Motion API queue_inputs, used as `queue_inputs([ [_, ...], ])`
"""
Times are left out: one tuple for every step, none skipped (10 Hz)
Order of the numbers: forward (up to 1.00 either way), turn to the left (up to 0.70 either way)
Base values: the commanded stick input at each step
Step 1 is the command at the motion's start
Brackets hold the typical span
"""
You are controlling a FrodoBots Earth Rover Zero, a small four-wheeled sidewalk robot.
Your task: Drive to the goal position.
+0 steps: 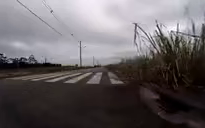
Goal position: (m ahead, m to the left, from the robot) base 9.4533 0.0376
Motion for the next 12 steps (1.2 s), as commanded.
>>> queue_inputs([
  [0.7, 0.0],
  [0.7, 0.0],
  [0.7, 0.0],
  [0.7, 0.0],
  [0.7, 0.0],
  [0.7, 0.0],
  [0.7, 0.0],
  [0.7, 0.0],
  [0.7, 0.0],
  [0.7, 0.0],
  [0.7, 0.0],
  [0.7, 0.0],
])
